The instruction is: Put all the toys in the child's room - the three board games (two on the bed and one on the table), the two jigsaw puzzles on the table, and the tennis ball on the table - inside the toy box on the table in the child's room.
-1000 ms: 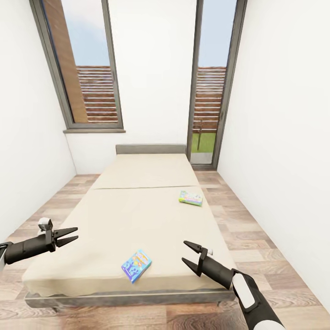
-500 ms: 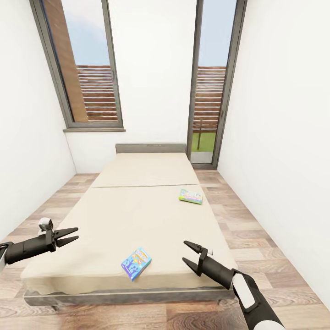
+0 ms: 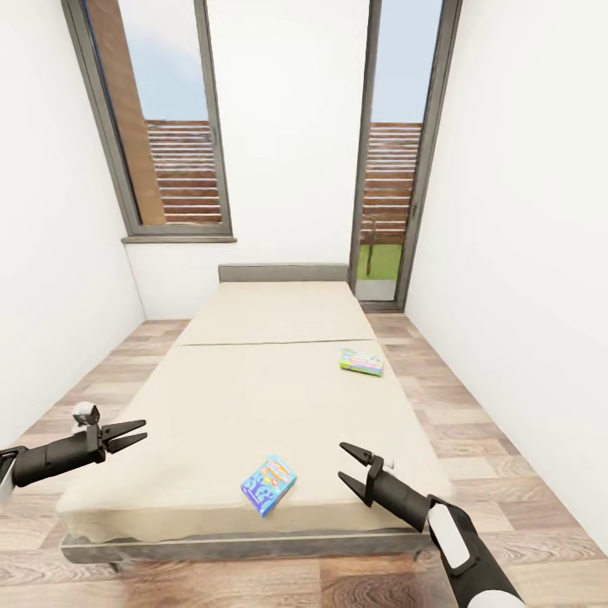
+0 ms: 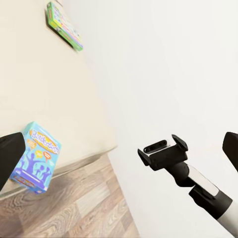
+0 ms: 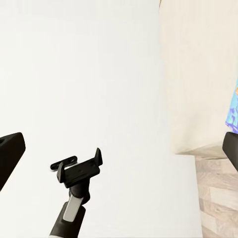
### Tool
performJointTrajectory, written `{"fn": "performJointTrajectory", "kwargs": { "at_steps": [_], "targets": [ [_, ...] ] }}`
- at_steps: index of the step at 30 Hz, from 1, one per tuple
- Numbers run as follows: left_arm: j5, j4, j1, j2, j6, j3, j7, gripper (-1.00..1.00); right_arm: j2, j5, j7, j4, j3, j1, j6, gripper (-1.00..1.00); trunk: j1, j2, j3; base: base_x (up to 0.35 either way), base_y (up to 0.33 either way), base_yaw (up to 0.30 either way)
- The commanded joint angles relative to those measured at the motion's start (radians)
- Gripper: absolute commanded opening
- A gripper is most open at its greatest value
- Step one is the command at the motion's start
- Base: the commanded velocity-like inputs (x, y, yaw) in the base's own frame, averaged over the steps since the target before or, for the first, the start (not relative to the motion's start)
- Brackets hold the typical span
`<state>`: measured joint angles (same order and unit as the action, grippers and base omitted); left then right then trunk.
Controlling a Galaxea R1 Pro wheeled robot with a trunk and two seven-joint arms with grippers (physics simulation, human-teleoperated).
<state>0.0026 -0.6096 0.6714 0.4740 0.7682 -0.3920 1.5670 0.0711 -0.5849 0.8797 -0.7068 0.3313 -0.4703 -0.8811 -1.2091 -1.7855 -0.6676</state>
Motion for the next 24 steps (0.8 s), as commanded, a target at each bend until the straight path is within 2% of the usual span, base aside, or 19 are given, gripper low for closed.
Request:
{"fn": "performJointTrajectory", "kwargs": {
  "at_steps": [1, 16, 24],
  "targets": [
    [0.001, 0.001, 0.0, 0.0, 0.01, 0.0, 0.004, 1.0, 0.001, 0.004, 0.002, 0.0, 0.005, -0.001, -0.004, 1.0, 0.0, -0.001, -0.001, -0.003, 0.213, 0.0],
    [0.002, 0.001, 0.0, 0.0, 0.008, -0.001, 0.004, 1.0, -0.004, 0.004, -0.072, 0.001, 0.007, -0.001, -0.005, 1.0, 0.0, -0.001, -0.001, -0.001, 0.238, 0.0],
    [0.002, 0.001, 0.0, 0.0, 0.008, -0.001, 0.004, 1.0, 0.0, 0.002, -0.143, 0.003, 0.006, -0.002, -0.005, 1.0, 0.0, -0.001, -0.001, -0.04, 0.099, 0.0]
  ]
}}
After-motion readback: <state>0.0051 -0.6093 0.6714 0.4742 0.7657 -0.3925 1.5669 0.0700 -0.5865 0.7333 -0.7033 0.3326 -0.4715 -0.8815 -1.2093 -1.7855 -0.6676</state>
